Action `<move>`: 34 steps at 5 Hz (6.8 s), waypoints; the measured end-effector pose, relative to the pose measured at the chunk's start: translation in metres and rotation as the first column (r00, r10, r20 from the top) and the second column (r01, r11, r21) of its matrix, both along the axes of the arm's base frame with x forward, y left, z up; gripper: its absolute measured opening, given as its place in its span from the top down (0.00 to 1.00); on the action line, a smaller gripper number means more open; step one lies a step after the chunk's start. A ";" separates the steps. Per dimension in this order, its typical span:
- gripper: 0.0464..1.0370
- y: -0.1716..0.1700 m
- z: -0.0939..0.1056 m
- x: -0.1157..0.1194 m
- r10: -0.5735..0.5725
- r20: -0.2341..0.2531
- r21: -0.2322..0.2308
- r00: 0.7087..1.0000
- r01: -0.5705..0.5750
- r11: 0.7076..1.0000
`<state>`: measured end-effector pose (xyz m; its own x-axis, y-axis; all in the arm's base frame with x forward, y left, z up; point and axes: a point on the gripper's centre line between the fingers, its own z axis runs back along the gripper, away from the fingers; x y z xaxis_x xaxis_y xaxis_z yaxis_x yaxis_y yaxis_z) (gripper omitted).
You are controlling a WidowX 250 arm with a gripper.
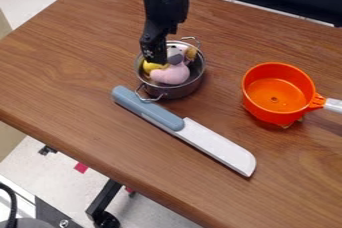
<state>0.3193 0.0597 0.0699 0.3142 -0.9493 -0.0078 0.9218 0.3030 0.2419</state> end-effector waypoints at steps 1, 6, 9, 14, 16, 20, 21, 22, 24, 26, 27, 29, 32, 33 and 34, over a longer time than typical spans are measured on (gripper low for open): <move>0.04 0.000 -0.007 -0.001 0.014 -0.005 0.021 1.000 -0.014 1.000; 0.07 -0.006 -0.035 -0.001 0.101 -0.017 0.079 0.995 -0.099 0.992; 0.76 -0.004 -0.028 0.002 0.105 -0.033 0.083 0.994 -0.102 0.991; 0.76 -0.007 0.019 -0.012 0.122 -0.022 0.006 0.992 -0.122 0.993; 0.76 -0.064 0.054 0.000 0.103 -0.063 -0.011 0.993 -0.104 0.995; 0.76 -0.168 0.014 0.017 0.062 -0.093 -0.073 0.994 -0.069 0.995; 0.76 -0.176 0.000 0.020 0.061 -0.102 -0.048 0.993 -0.066 0.997; 0.76 -0.176 -0.002 0.023 0.067 -0.082 -0.044 0.994 -0.071 0.997; 0.44 -0.173 -0.008 0.020 0.091 -0.106 -0.025 0.990 -0.095 0.995; 0.03 -0.169 -0.008 0.015 0.114 -0.142 -0.018 0.983 -0.118 0.993; 0.04 -0.163 -0.008 0.015 0.127 -0.162 -0.023 0.979 -0.132 0.991; 0.04 -0.146 0.018 0.017 0.122 -0.125 -0.061 0.985 -0.131 0.990; 0.04 -0.066 0.046 0.012 0.429 -0.077 -0.059 0.900 -0.433 0.899; 0.04 -0.030 0.052 0.031 0.599 -0.057 -0.075 0.799 -0.602 0.795; 0.04 -0.005 0.052 0.043 0.680 -0.076 -0.102 0.729 -0.684 0.722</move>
<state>0.3625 0.0543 0.1215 0.8787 -0.4729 0.0648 0.4613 0.8763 0.1392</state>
